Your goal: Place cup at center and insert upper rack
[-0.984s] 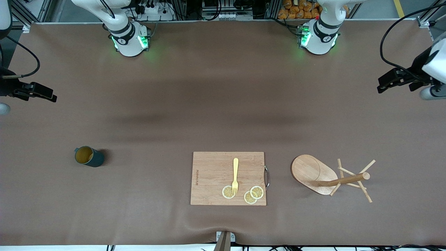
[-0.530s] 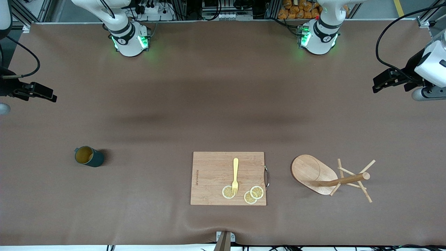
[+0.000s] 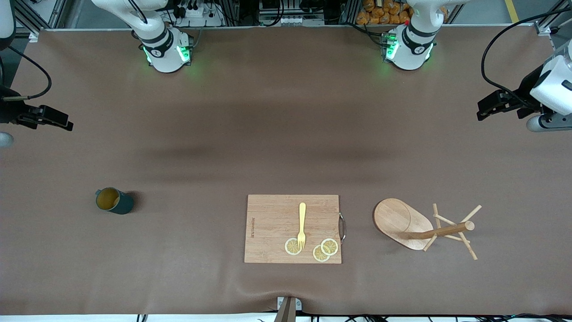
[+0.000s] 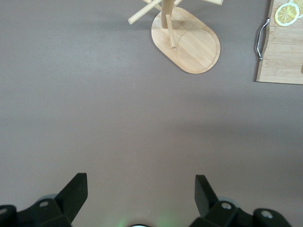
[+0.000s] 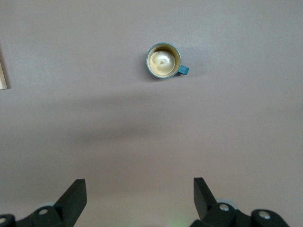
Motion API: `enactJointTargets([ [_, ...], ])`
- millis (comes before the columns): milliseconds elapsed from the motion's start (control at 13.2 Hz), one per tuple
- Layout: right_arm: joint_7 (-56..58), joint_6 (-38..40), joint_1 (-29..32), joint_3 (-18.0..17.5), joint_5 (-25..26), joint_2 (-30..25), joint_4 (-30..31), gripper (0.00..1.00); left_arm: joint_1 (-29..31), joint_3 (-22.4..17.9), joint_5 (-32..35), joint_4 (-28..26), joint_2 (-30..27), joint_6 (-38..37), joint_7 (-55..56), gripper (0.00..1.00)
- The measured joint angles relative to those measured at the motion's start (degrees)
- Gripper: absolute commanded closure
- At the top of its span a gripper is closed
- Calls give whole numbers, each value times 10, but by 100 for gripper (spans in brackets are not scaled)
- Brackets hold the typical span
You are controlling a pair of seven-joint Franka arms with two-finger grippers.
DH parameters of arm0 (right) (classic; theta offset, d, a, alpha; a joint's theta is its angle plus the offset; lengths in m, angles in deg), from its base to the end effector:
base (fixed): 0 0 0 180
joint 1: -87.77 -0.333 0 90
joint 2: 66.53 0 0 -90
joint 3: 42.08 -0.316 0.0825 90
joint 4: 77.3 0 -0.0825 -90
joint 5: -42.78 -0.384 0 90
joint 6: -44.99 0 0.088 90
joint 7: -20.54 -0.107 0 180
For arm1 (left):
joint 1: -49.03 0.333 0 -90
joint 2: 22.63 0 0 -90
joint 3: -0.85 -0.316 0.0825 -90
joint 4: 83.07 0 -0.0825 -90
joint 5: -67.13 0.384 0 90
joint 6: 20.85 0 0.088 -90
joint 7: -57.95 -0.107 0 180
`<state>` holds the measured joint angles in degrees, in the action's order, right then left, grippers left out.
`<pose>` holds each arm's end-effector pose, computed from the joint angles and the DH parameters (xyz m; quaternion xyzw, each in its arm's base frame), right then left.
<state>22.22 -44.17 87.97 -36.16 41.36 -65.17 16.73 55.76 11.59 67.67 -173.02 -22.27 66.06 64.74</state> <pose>0.5531 -0.0560 0.5772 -0.9977 0.0392 0.0534 0.0148 0.5491 -0.0371 0.6169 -0.9993 -0.0243 0.0291 0.0069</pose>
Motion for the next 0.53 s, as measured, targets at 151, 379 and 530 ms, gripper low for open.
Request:
enactJointTargets([
  [151, 0, 0, 0, 0, 0, 0, 0, 0, 0, 0, 0, 0, 0, 0, 0, 0],
  [379, 0, 1, 0, 0, 0, 0, 0, 0, 1, -1, 0, 0, 0, 0, 0, 0],
  [530, 0, 7, 0, 0, 0, 0, 0, 0, 1, -2, 0, 0, 0, 0, -1, 0],
])
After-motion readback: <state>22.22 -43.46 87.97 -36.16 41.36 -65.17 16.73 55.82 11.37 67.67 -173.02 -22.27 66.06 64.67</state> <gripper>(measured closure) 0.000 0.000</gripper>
